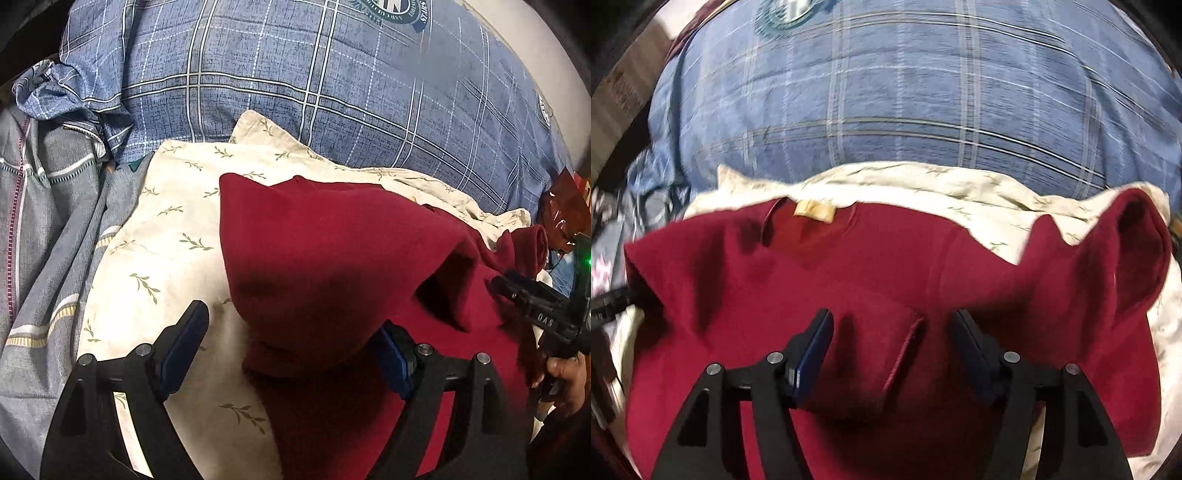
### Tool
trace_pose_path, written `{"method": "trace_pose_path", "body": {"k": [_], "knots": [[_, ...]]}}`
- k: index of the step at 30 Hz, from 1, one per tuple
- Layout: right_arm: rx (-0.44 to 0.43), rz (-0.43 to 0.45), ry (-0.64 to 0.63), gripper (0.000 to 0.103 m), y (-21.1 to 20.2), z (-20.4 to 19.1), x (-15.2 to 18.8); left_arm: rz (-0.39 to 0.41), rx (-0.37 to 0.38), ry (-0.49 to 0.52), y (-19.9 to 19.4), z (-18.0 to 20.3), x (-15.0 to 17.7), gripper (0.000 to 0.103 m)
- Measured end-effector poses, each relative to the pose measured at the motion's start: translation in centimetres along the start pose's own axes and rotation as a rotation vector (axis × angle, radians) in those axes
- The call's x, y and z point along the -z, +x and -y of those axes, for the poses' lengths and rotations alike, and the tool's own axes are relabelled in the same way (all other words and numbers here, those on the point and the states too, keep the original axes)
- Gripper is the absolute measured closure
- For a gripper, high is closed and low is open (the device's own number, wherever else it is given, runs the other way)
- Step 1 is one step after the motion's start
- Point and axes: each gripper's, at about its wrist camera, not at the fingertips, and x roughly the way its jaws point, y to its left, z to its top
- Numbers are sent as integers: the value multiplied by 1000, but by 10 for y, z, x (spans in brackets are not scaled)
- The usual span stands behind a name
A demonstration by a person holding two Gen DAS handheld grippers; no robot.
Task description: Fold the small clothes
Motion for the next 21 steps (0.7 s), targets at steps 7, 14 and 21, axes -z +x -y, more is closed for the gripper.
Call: {"method": "trace_pose_path", "body": {"k": [7, 14, 21], "knots": [[-58, 22, 15, 39, -20, -4, 4, 1, 4, -10, 0, 0, -2, 19], [-27, -18, 80, 92, 3, 0, 6, 4, -4, -4, -1, -1, -1, 19], [120, 80, 51, 92, -25, 16, -7, 41, 28, -16, -9, -1, -3, 19]]}}
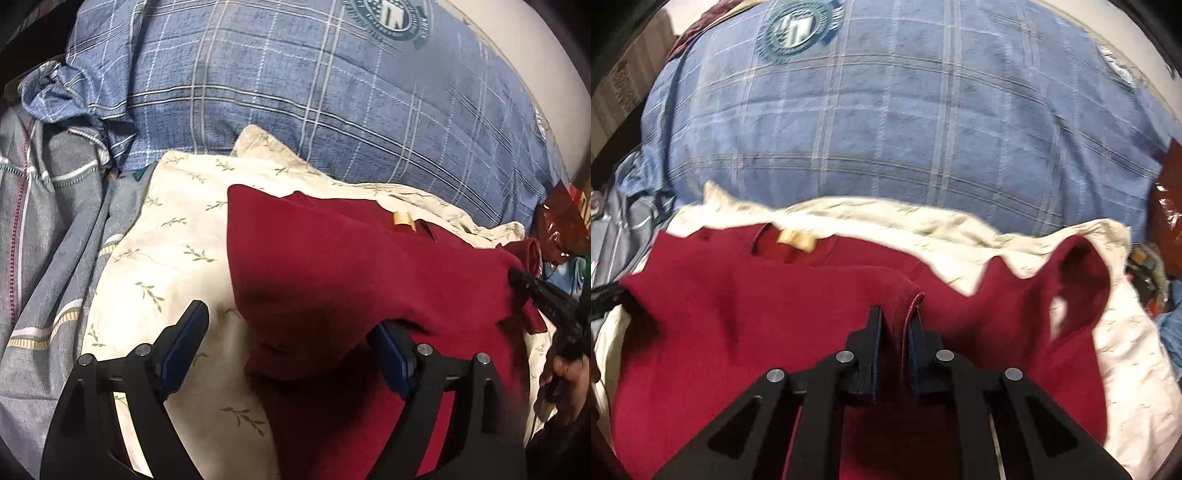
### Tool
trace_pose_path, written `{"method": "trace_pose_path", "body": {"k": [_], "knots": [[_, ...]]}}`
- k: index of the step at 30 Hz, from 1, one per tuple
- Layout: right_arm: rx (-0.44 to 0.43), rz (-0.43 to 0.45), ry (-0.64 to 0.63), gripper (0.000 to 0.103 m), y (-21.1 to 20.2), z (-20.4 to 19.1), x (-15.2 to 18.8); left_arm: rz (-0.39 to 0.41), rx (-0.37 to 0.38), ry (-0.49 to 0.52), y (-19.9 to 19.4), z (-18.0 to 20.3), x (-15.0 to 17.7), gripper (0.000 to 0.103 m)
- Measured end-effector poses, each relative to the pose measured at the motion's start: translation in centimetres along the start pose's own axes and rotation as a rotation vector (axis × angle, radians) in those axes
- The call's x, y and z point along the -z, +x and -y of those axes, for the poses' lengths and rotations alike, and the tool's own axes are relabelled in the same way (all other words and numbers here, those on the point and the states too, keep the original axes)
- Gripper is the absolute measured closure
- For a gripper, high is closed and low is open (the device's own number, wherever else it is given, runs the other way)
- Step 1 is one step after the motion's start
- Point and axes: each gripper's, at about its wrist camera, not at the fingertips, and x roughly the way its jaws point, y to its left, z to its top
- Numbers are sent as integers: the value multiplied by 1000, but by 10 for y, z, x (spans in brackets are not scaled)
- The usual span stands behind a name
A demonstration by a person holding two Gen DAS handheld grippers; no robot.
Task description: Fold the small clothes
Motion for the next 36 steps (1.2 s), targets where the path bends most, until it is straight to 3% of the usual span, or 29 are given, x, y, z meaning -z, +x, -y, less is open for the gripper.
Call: {"method": "trace_pose_path", "body": {"k": [5, 8, 9, 11, 16, 18, 20, 23, 26, 28, 30, 33, 36], "knots": [[2, -104, 52, 83, 33, 9, 9, -24, -3, 17, 10, 7, 3, 19], [49, -42, 75, 73, 13, 14, 9, -3, 59, 0, -6, 4, 2, 19], [43, -25, 82, 65, 6, 14, 9, 6, 80, 1, -11, 3, 1, 19], [-23, -1, 93, 57, -5, 10, 7, 28, 123, 13, -22, 3, -2, 19], [-229, -39, 40, 58, 1, -27, 3, 52, 179, -8, -21, 3, -10, 19], [-259, -79, 13, 58, 19, -44, 5, 28, 152, -13, -9, 3, -11, 19], [-214, -118, -26, 58, 37, -54, 11, -28, 112, -3, 10, 3, -10, 19], [-202, -109, -29, 58, 36, -55, 16, -132, 1, 27, 39, 4, -3, 18], [-196, -108, -23, 57, 26, -49, 15, -125, -13, 28, 40, 5, -1, 17], [-187, -89, -5, 45, 17, -42, 13, -115, -21, 41, 38, 8, -1, 17], [-164, -74, 11, 41, 12, -35, 11, -113, -25, 44, 37, 10, 0, 17], [-108, -99, 52, 41, 19, -22, 12, -115, -20, 35, 37, 9, -1, 17], [-104, -126, 52, 45, 32, -16, 17, -112, -23, 39, 38, 8, -1, 17]]}}
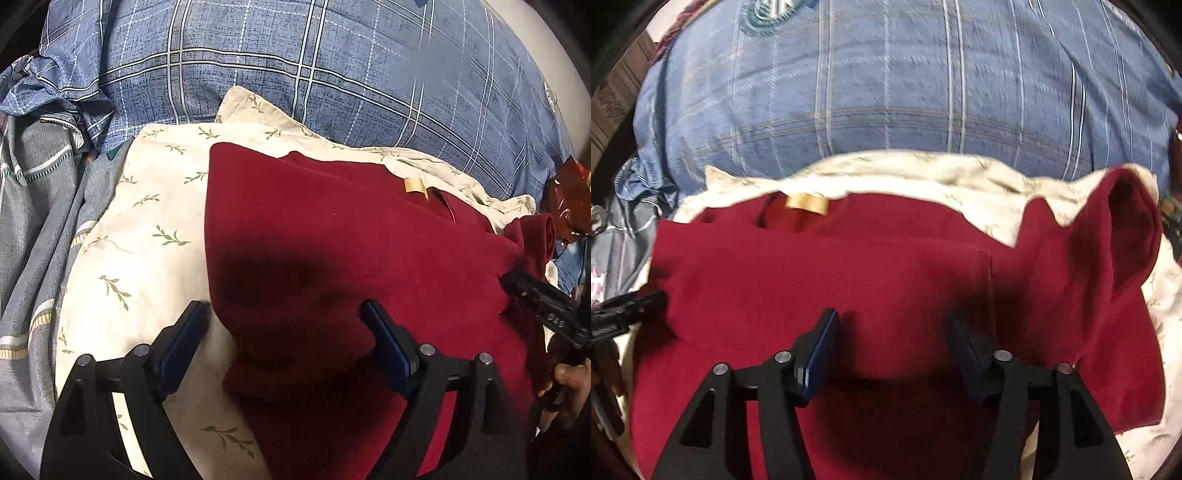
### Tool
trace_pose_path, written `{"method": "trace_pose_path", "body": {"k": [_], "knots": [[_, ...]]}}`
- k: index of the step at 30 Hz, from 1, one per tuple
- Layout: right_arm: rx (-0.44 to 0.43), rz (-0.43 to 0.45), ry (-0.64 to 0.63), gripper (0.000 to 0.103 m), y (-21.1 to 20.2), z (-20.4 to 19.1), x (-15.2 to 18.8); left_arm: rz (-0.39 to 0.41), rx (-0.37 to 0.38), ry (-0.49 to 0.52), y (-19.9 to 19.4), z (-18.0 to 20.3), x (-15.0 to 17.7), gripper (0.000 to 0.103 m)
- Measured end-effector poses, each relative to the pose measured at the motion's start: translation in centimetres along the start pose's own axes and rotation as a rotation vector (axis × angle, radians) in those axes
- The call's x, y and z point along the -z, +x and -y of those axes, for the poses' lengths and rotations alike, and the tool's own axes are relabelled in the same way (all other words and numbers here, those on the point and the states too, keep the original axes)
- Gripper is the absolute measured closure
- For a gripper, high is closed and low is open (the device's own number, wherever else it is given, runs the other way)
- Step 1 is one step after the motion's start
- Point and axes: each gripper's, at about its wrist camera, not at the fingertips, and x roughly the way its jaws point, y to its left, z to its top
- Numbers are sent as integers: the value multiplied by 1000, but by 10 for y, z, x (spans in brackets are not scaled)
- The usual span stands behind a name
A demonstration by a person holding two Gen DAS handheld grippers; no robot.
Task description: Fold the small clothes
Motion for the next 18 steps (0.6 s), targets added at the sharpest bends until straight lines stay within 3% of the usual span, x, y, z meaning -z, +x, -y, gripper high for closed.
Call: {"method": "trace_pose_path", "body": {"k": [7, 12, 18], "knots": [[-31, 49, 4, 42, -27, -8, 4, 45, 11, 8, -13, 4, 1, 17], [-36, -2, 49, 42, -9, 0, 12, 64, 4, 37, -19, 10, 3, 17], [-19, 32, 39, 39, -7, -4, 18, 69, -1, 25, -19, 8, 1, 17]]}}
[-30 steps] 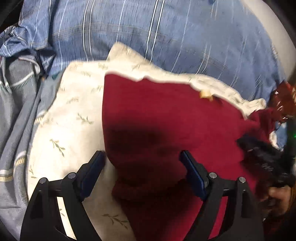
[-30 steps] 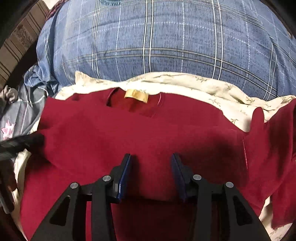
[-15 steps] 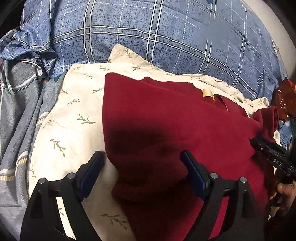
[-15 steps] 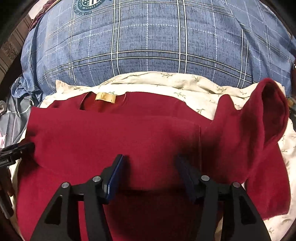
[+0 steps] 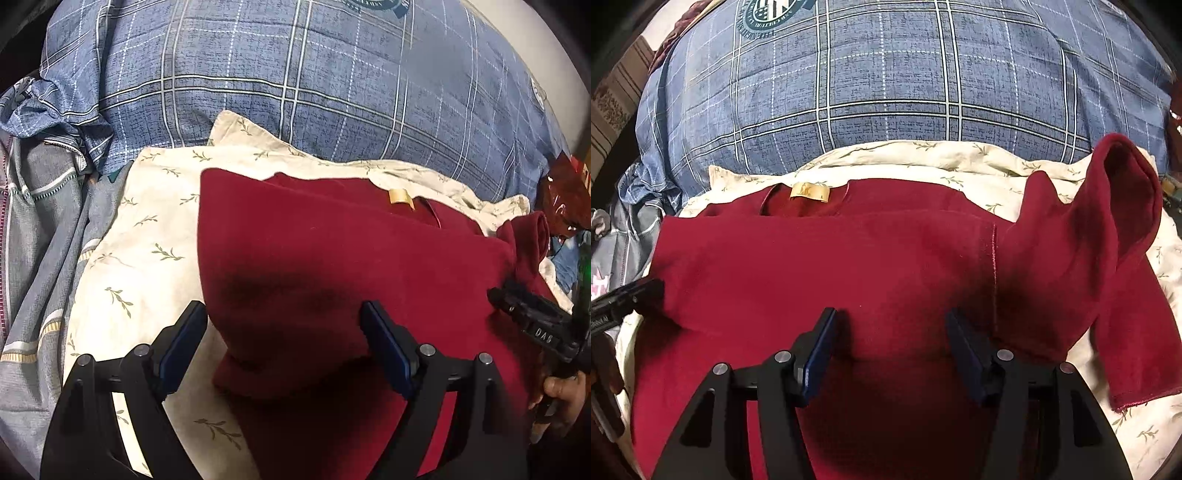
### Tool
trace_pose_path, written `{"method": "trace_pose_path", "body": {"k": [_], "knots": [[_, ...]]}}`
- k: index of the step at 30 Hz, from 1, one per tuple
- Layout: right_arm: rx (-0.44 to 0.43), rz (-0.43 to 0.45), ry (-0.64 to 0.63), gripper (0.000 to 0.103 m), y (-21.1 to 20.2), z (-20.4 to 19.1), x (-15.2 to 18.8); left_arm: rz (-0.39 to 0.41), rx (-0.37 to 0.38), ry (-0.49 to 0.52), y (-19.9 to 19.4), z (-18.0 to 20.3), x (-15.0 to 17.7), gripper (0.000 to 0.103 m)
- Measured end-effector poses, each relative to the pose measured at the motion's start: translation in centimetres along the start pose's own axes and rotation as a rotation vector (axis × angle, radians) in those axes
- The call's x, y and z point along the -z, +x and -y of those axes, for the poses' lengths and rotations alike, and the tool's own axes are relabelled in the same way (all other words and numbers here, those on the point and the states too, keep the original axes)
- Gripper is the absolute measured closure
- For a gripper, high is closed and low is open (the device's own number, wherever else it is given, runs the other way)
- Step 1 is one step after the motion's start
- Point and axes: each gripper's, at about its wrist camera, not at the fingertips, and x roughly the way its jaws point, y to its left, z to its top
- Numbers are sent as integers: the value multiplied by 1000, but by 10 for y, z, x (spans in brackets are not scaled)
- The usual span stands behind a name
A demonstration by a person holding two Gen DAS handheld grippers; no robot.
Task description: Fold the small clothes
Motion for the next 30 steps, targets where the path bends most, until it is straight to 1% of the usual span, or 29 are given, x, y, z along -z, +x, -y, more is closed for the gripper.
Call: {"method": "trace_pose_path", "body": {"k": [4, 7, 9, 12, 16, 19, 22, 25, 27, 28, 30], "knots": [[-7, 5, -3, 37, 0, 0, 1, 20, 3, -43, -7, -11, -2, 17], [-9, -13, 3, 37, -5, 0, 3, -17, 27, -78, -1, -18, 2, 17], [-10, -14, 3, 37, -10, 1, 8, -44, 13, -90, 5, -20, 6, 17], [-4, -28, 3, 37, -16, 7, 20, -54, 2, -97, 9, -20, 8, 16], [-25, 7, 8, 37, -41, 14, 29, -27, 8, -107, 2, -18, 10, 16], [-25, 34, 54, 36, -60, 30, 30, 4, 40, -107, -8, -13, 11, 16], [-14, 57, 115, 34, -70, 52, 24, 35, 77, -83, -17, -5, 11, 16], [11, 79, 172, 34, -74, 75, 11, 63, 80, -31, -22, 6, 9, 16], [11, 109, 233, 33, -73, 92, -2, 58, 71, -4, -19, 10, 8, 16], [11, 119, 257, 29, -72, 98, -7, 54, 66, 0, -17, 11, 8, 16], [2, 122, 299, 27, -65, 109, -20, 41, 65, 2, -13, 11, 7, 16]]}}
